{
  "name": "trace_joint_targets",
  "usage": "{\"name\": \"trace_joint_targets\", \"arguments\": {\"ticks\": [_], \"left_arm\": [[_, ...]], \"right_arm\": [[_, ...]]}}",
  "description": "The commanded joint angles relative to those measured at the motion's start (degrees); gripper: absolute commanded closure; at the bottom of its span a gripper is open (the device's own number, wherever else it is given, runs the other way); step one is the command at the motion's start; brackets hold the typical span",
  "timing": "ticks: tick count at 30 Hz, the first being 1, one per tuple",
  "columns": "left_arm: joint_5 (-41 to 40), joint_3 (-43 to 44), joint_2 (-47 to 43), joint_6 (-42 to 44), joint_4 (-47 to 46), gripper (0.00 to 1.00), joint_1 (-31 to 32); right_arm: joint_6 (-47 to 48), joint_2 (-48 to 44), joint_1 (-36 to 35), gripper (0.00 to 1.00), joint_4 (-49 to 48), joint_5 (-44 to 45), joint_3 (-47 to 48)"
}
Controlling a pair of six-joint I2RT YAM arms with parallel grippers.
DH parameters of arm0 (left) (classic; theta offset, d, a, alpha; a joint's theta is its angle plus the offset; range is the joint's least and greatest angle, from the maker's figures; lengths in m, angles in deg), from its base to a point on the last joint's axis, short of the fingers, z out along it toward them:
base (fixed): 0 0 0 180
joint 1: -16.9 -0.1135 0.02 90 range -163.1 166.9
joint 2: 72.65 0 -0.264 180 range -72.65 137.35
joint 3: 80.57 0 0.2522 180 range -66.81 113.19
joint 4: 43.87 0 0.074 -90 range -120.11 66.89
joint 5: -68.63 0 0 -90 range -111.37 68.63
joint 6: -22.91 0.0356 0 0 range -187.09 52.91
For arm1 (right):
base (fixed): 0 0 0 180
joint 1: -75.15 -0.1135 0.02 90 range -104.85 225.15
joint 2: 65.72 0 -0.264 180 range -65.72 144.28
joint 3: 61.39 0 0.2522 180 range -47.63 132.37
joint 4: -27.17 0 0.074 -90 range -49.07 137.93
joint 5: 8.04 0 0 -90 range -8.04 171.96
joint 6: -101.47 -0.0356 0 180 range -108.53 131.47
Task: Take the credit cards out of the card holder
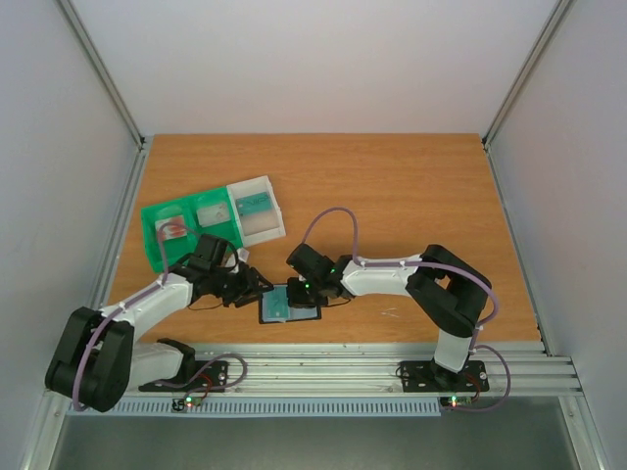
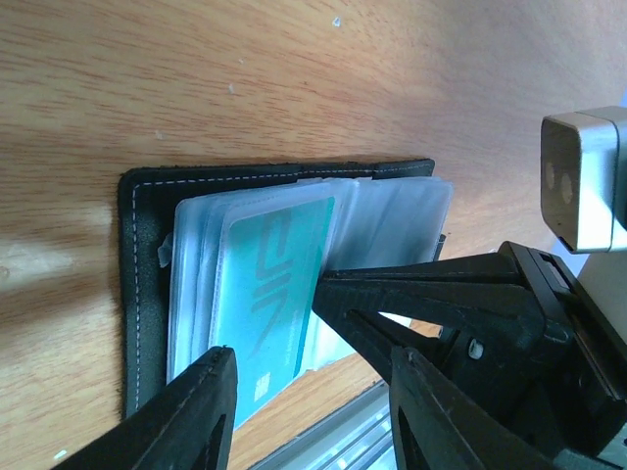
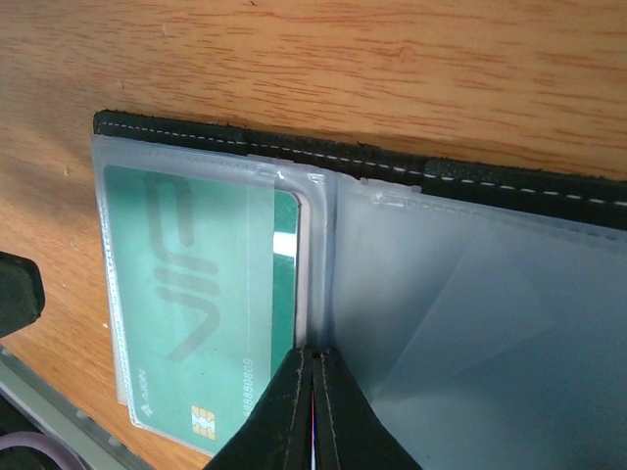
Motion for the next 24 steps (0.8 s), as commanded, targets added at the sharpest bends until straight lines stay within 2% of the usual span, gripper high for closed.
{"name": "trace_joint_targets", "arguments": {"ticks": [1,5,13,24], "left_arm": [[0.9,-1.0,1.0,-0.5,-3.8,0.56,0.4],[0.5,-1.2,2.6,-0.2,-4.4,0.57,0.4],[0.0,-1.8,3.3,-0.2,-5.2,0.57,0.4],[-0.2,-1.8,3.3,0.3,-4.7,0.59,0.4]], "right_arm": [[0.9,0.4,-0.5,0.96,0.4,1.7,-2.0],[0.7,-0.5,-0.5,0.97,0.1,0.7,-1.7],[0.3,-3.0,-0.5,0.90,-0.2,-2.0,0.4],[0.4,0.1,-0.5,0.88,0.9,-1.6,1.9]]}}
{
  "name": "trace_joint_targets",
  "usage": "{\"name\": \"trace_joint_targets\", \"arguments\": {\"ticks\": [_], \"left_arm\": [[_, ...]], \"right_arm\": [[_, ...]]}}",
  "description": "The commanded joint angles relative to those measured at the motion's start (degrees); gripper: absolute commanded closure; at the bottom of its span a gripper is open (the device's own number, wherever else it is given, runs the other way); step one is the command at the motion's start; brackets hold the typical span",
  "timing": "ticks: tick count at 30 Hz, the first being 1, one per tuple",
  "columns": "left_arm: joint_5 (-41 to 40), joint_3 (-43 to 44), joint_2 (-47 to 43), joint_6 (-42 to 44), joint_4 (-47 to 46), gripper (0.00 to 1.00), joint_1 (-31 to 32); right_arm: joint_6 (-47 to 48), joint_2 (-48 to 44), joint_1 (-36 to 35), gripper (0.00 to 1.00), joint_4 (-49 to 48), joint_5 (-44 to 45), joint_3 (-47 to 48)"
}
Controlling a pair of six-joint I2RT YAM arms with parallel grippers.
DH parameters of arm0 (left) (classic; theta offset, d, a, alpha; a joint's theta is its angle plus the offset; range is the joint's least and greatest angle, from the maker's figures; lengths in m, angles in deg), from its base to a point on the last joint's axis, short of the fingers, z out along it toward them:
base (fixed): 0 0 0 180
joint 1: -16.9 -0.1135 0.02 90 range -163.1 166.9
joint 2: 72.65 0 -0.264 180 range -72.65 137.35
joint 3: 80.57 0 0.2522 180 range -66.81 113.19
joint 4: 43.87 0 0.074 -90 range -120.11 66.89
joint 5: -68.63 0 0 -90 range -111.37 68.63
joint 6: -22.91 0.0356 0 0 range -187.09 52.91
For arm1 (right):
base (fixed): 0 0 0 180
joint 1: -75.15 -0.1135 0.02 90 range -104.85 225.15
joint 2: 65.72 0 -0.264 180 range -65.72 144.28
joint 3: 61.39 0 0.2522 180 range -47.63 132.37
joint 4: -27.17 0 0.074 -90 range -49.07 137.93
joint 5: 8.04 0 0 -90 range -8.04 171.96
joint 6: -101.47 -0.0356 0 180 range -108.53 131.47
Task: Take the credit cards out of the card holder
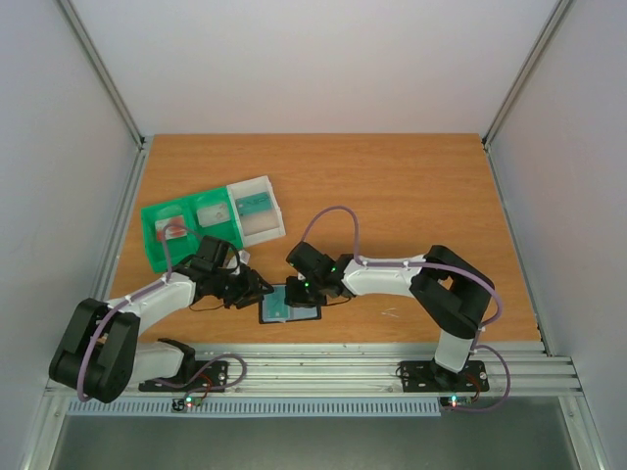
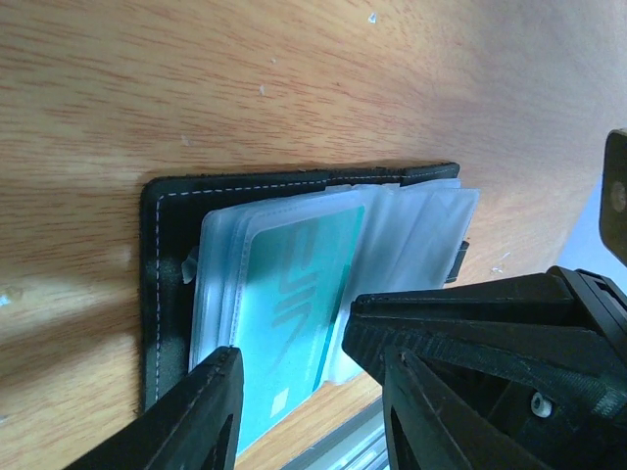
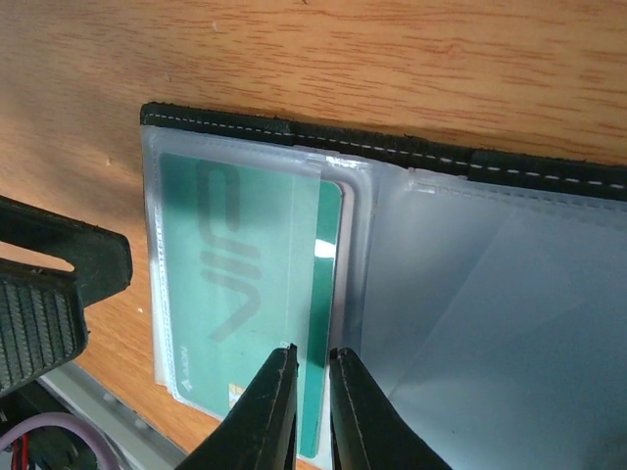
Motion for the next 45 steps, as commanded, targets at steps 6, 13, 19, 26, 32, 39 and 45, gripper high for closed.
{"name": "trace_joint_targets", "arguments": {"ticks": [6,13,19,26,32,39,45], "left_arm": [[-0.6,-0.5,0.8,0.9,-1.5,0.59,0.2],[-0.9,-0.4,1.9,1.4,-2.0,0.60,0.2],[-0.3,-1.1,3.4,1.1,-4.5,0.64,0.2],[0.1,-0.8,4.7,0.7,-5.7,0.71,0.3],[1.6,-0.7,4.8,-0.2,-6.6,0.79,0.8],[1.5,0.4,2.7,-0.8,-4.5,0.88,2.1],[0.2,1.3,0.5,-1.4,-2.2,0.78,2.6]], "right_arm": [[0.6,2.2,-0.5,0.93,0.9,2.0,-0.7],[0.6,2.4,-0.5,0.96,0.8,2.8,-1.8],[0.4,2.5,-0.5,0.96,0.7,2.8,-2.0],[0.6,2.2,-0.4,0.97,0.8,2.6,-2.0],[0.7,1.8,-0.4,0.96,0.7,2.5,-2.1],[0.8,2.2,-0.3,0.96,-2.2,0.6,-2.4],[0.8,1.2,-0.4,0.96,-4.9,-0.3,-3.5]]}}
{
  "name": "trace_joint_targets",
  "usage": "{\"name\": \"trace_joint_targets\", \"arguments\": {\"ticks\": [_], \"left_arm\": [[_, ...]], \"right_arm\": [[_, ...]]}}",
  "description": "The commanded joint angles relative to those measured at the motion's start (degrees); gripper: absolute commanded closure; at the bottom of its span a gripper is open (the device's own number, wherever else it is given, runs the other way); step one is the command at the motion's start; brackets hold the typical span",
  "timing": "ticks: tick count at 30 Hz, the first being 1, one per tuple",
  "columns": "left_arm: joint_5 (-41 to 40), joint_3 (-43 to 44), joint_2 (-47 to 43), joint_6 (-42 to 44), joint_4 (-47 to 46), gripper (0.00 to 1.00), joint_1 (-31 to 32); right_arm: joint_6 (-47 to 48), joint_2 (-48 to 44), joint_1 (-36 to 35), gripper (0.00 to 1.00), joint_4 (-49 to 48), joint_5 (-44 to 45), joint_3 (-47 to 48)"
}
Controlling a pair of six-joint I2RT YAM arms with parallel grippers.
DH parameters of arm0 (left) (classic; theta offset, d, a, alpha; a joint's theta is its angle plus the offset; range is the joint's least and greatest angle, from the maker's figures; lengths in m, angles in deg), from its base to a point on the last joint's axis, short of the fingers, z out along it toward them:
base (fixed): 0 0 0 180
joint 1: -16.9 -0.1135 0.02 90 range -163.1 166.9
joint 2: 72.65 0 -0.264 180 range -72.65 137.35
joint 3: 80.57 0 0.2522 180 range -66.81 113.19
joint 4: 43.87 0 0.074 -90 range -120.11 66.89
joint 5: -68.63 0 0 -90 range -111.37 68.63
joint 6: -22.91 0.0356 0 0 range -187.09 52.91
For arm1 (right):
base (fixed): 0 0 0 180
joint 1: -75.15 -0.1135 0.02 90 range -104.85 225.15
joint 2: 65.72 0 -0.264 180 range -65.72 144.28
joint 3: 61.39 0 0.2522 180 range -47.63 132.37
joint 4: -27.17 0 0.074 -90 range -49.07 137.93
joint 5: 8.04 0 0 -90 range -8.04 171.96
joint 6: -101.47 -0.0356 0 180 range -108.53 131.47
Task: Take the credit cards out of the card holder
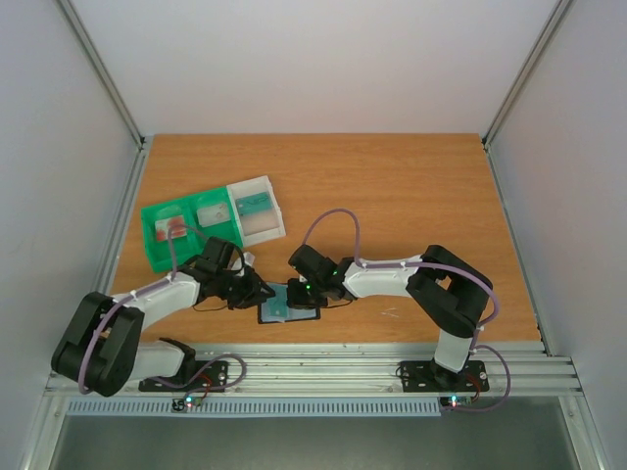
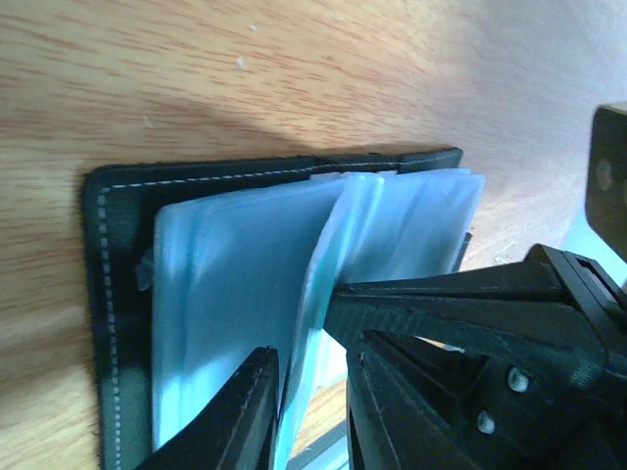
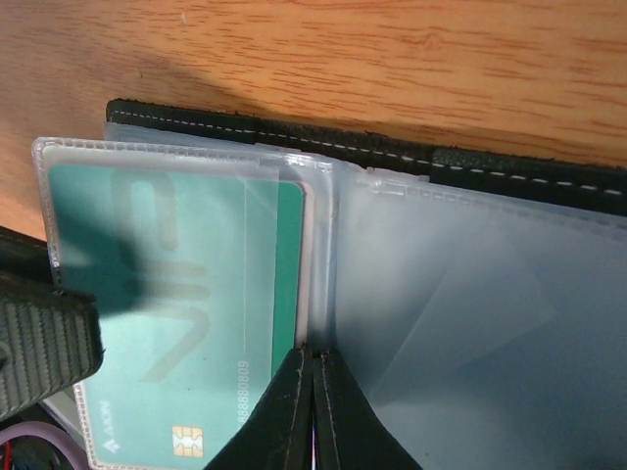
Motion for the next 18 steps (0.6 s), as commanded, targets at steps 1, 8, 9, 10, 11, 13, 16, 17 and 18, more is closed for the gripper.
{"name": "trace_joint_targets", "arguments": {"ticks": [1,8,9,10,11,13,16,17,18], "left_arm": [[0.0,1.6,-2.4,-0.5,0.4,0.78,0.6],[1.2,1.3,-3.5,-3.4,-1.7,0.76,1.8],[1.2,1.4,-3.8,-3.8,-1.8,0.76,2.0],[1.4,1.4,-4.1,-4.1,-1.8,0.76,2.0],[1.6,1.5,-4.3,-4.4,-2.0,0.75,2.2],[1.6,1.5,-4.7,-4.9,-2.2,0.73,2.4],[1.5,1.4,-4.9,-5.8,-2.8,0.73,2.6],[1.5,1.4,-4.9,-5.9,-3.0,0.73,2.6],[1.5,1.4,-4.8,-6.1,-3.2,0.72,2.7]], "right_arm": [[0.8,0.4,-0.5,0.96,-1.6,-0.1,-1.5],[1.5,-0.2,-0.4,0.95,-2.8,-0.2,-1.8],[1.5,-0.2,-0.4,0.95,-3.4,-0.2,-2.1],[1.5,-0.1,-0.4,0.95,-4.0,-0.5,-2.3],[1.5,-0.1,-0.4,0.95,-4.6,-0.8,-2.5],[1.4,-0.4,-0.4,0.95,-6.1,-1.3,-3.2],[1.6,-1.4,-0.3,0.95,-7.5,-1.1,-4.2],[1.7,-1.8,-0.3,0.94,-8.0,-1.0,-4.5],[1.8,-2.2,-0.2,0.93,-8.3,-1.0,-4.7]]}}
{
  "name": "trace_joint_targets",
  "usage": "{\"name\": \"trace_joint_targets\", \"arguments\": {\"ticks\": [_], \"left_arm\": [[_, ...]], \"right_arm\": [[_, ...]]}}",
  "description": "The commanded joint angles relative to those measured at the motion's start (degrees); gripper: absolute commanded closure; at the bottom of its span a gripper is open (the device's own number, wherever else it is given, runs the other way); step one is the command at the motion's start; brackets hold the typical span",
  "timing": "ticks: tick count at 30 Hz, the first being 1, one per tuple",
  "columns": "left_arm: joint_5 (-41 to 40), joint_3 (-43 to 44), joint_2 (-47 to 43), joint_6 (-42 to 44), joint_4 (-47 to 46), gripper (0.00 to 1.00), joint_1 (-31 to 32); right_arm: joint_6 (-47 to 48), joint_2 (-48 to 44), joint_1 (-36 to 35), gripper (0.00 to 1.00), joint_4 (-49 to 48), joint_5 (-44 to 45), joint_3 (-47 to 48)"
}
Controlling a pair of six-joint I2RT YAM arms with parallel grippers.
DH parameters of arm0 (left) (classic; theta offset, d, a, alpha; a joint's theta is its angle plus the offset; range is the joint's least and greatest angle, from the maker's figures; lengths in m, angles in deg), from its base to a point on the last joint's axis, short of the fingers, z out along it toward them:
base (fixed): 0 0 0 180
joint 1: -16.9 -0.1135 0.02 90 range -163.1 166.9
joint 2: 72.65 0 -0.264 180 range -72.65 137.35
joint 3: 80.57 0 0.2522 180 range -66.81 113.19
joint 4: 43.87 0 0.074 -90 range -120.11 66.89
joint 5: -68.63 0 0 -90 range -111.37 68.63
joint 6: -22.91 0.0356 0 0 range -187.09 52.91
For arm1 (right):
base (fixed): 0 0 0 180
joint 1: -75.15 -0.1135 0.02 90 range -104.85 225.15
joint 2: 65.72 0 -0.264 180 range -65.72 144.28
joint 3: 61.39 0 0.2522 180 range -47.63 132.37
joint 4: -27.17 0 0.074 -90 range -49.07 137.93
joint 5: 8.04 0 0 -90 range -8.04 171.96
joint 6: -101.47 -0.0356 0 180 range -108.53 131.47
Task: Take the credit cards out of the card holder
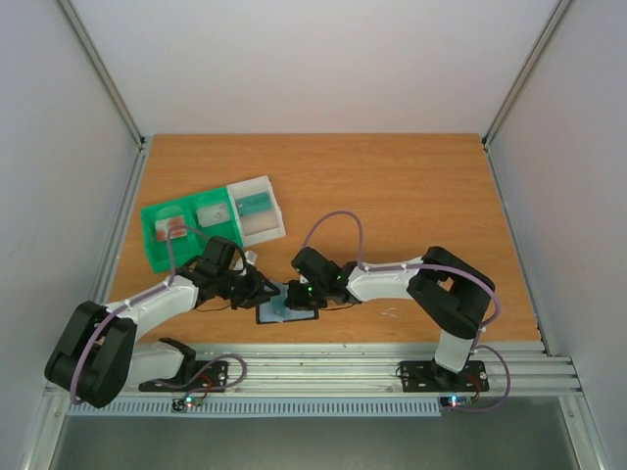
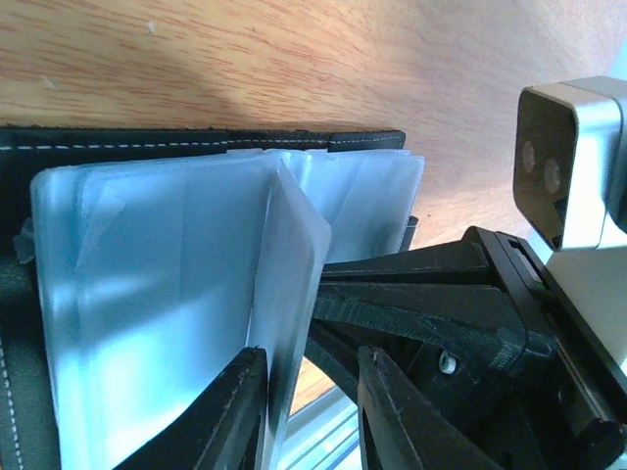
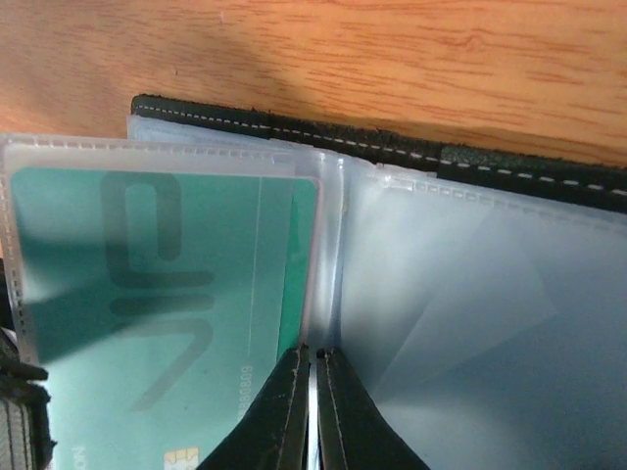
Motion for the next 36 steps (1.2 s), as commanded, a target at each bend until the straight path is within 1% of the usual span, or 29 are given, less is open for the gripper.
{"name": "trace_joint_targets", "arguments": {"ticks": [1,6,13,21,28,33,36], "left_arm": [[0.9,1.3,-0.7,-1.5,-3.0,0.72,0.5],[0.5,1.9,0.1,-2.3,-3.7,0.71,1.8],[-1.0,2.9,1.1,-3.3,-4.5,0.71,3.9],[-1.5,3.6,2.3,-3.8,-5.6,0.70,4.3],[-2.1,5.5,6.3,-4.6,-7.8,0.70,8.0],[-2.4,6.2,7.7,-4.5,-8.4,0.70,8.6],[-3.7,6.7,7.3,-3.4,-6.6,0.69,8.6]], "right_arm": [[1.3,-2.0,-0.1,0.93,-2.6,0.1,-2.1],[1.2,-3.6,0.2,0.90,-3.2,0.2,-3.1],[1.2,-6.2,0.5,0.89,-3.2,1.1,-4.6],[1.6,-13.3,1.0,0.87,2.3,7.9,-7.7],[1.8,-19.6,1.1,0.86,6.1,13.5,-9.3],[1.6,-21.9,1.1,0.86,7.7,15.1,-9.7],[1.7,-22.3,1.1,0.86,7.6,14.7,-9.6]]}}
